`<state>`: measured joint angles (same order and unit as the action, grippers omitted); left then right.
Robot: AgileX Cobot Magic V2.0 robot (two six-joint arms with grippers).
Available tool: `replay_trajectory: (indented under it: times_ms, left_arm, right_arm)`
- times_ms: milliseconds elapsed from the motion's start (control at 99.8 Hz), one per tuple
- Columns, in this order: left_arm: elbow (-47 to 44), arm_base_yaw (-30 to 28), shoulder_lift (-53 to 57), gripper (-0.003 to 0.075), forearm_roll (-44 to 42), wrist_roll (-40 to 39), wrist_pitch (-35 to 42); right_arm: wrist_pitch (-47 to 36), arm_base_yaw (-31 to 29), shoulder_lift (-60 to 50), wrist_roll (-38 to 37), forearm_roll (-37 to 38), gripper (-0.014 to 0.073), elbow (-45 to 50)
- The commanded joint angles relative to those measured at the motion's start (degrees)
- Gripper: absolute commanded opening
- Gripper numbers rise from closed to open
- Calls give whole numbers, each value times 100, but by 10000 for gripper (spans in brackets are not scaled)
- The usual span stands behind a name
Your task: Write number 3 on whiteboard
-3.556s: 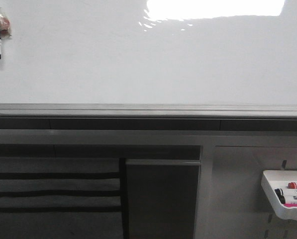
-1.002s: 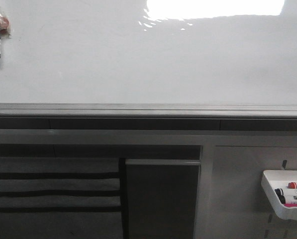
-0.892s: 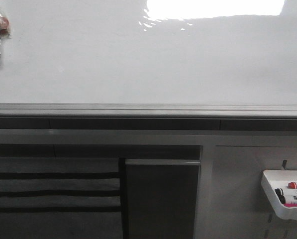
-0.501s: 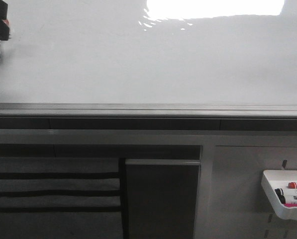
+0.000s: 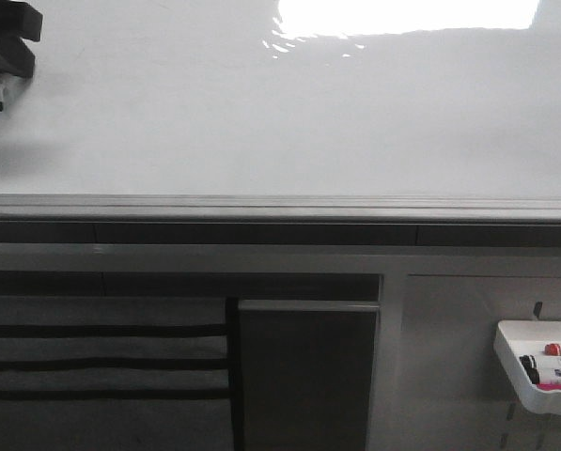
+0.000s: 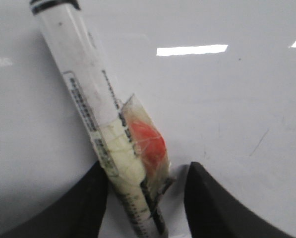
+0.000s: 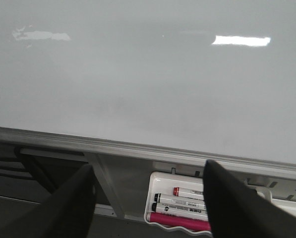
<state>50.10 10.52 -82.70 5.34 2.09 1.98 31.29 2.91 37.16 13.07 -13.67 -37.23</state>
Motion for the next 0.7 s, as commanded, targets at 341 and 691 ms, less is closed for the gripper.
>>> replay_trajectory:
  times_ms: [341, 691]
  left_arm:
    - [181, 9, 566, -20, -700, -50, -300]
    - [693, 1022, 1419, -20, -1397, 1565, -3152]
  right_arm:
    - [-360, -34, 38, 54, -29, 418, -196]
    - [718, 231, 545, 1147, -1197, 418, -745]
